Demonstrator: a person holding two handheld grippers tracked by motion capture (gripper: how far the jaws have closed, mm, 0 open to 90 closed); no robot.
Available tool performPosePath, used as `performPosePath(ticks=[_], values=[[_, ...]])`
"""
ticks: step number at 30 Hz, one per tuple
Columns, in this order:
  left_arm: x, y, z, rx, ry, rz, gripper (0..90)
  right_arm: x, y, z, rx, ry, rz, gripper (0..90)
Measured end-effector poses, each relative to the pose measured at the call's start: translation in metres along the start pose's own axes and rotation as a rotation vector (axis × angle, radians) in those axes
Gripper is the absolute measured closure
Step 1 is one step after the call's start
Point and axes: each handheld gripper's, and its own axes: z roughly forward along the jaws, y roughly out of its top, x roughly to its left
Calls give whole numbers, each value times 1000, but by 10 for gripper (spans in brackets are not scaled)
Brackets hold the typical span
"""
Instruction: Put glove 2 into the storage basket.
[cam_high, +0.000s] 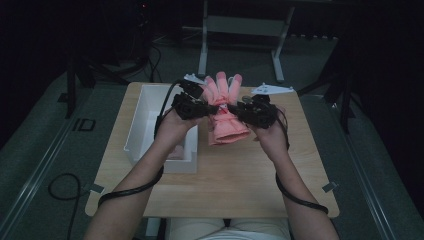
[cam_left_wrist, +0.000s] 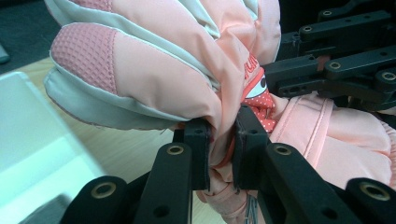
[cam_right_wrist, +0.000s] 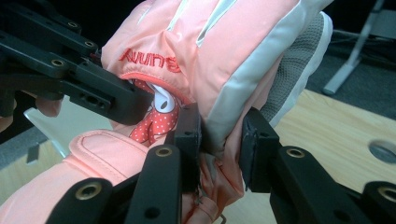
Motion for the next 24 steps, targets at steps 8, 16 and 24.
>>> performPosePath(ticks=[8,16,24], values=[[20,-6,-33,-4,50,-21,788,24,20,23,-4,43,-20,713],[39,-19,-64,-4,96,-41,787,51,38,52,14,89,-62,713],[63,-41,-90,10,129,-78,788,77,45,84,39,139,-91,713]])
